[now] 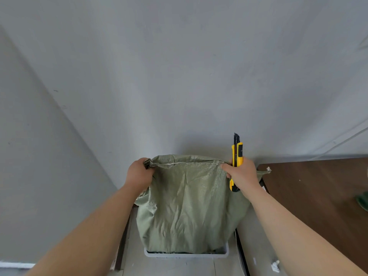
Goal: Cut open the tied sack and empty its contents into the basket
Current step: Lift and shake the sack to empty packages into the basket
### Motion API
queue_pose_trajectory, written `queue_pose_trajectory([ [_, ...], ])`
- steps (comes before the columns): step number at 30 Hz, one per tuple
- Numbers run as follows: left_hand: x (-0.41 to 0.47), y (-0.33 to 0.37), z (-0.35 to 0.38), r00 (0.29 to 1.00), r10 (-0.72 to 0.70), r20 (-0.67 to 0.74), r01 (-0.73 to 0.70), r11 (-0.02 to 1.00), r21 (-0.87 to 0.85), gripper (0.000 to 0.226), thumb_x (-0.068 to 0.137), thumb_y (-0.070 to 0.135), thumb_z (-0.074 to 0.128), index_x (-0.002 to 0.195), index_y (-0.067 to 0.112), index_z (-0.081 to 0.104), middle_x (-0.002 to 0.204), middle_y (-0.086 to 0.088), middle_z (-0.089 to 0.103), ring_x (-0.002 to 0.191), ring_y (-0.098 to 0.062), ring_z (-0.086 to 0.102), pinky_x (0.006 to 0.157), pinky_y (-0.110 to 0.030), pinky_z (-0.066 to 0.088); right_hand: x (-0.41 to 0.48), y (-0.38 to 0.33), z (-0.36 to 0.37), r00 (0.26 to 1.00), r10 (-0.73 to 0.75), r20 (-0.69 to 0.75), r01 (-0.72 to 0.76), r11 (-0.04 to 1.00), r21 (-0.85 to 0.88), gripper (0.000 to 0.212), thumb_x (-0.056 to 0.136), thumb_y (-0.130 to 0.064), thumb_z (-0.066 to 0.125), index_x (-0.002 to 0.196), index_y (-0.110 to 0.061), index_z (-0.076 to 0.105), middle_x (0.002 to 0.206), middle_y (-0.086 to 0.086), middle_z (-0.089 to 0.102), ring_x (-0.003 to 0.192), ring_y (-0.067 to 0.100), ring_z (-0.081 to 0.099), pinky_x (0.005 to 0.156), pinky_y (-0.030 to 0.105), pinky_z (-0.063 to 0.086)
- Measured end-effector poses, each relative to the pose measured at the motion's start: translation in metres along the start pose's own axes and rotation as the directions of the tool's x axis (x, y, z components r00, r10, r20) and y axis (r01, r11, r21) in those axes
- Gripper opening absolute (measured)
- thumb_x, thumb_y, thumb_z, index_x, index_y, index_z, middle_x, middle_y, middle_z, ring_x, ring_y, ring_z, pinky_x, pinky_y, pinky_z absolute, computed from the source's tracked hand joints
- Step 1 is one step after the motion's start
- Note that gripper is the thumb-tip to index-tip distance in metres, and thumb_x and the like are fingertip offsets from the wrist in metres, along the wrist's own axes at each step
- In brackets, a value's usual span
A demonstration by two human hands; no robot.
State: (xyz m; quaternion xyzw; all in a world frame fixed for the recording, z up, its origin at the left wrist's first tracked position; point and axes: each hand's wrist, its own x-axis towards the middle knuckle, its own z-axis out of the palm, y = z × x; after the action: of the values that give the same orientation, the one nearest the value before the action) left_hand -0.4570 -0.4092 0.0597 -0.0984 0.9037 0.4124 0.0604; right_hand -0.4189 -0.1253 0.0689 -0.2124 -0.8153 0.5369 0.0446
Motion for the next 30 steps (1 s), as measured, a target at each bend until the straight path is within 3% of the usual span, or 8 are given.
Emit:
queue_pose_trajectory([
  [4, -0.005, 0.0, 0.004, 1.0, -0.017, 0.02, 0.017, 1.0, 0.009, 0.026, 0.088, 0.005, 0.051, 0.064, 0.014, 0.046, 0.058, -0.001, 0.049, 0.054, -0.017, 0.043, 0.049, -0.027, 0.029, -0.003, -0.002, 0.002, 0.998, 0.026, 0.059, -0.027, 1.0, 0.015, 0.026, 0.079, -0.006, 0.072, 0.072, -0.01, 0.048, 0.058, 0.008, 0.051, 0.044, 0.015, 0.05, 0.046, 0.02, 0.045],
  [9, -0.005, 0.001, -0.001, 1.0, 0.008, -0.028, -0.007, 1.0, 0.023, 0.027, 0.087, 0.003, 0.051, 0.063, 0.015, 0.046, 0.059, 0.0, 0.049, 0.056, -0.018, 0.043, 0.049, -0.027, 0.028, -0.004, -0.007, 0.002, 1.0, -0.019, -0.006, 0.019, 1.0, 0.01, 0.023, 0.078, -0.008, 0.072, 0.073, -0.011, 0.049, 0.057, 0.005, 0.054, 0.051, 0.019, 0.054, 0.058, 0.035, 0.048],
  [11, -0.006, 0.002, -0.002, 1.0, 0.028, 0.007, -0.028, 0.998, 0.063, 0.027, 0.087, 0.002, 0.05, 0.063, 0.014, 0.046, 0.06, -0.001, 0.049, 0.059, -0.021, 0.044, 0.049, -0.027, 0.028, -0.006, -0.007, 0.002, 1.0, -0.005, 0.027, 0.004, 1.0, 0.01, 0.024, 0.079, -0.007, 0.072, 0.074, -0.009, 0.048, 0.058, 0.005, 0.052, 0.047, 0.016, 0.053, 0.055, 0.032, 0.046],
  [15, -0.007, 0.006, -0.005, 0.997, 0.035, -0.066, -0.036, 0.999, -0.016, 0.017, 0.085, -0.002, 0.048, 0.072, 0.007, 0.055, 0.062, -0.001, 0.052, 0.058, -0.017, 0.045, 0.05, -0.026, 0.031, -0.007, -0.01, -0.001, 1.0, -0.013, -0.015, 0.014, 0.999, 0.04, 0.018, 0.079, -0.007, 0.072, 0.078, -0.007, 0.054, 0.061, 0.007, 0.055, 0.05, 0.015, 0.054, 0.056, 0.029, 0.048],
  [30, 0.0, 0.028, -0.015, 0.993, 0.098, -0.068, -0.099, 0.995, -0.016, 0.023, 0.086, 0.0, 0.047, 0.066, 0.009, 0.045, 0.059, -0.004, 0.046, 0.058, -0.024, 0.04, 0.049, -0.03, 0.028, -0.008, -0.03, -0.007, 0.999, -0.032, -0.02, 0.033, 0.996, 0.08, 0.016, 0.082, -0.005, 0.068, 0.077, -0.011, 0.054, 0.064, 0.006, 0.056, 0.054, 0.015, 0.059, 0.059, 0.028, 0.048],
])
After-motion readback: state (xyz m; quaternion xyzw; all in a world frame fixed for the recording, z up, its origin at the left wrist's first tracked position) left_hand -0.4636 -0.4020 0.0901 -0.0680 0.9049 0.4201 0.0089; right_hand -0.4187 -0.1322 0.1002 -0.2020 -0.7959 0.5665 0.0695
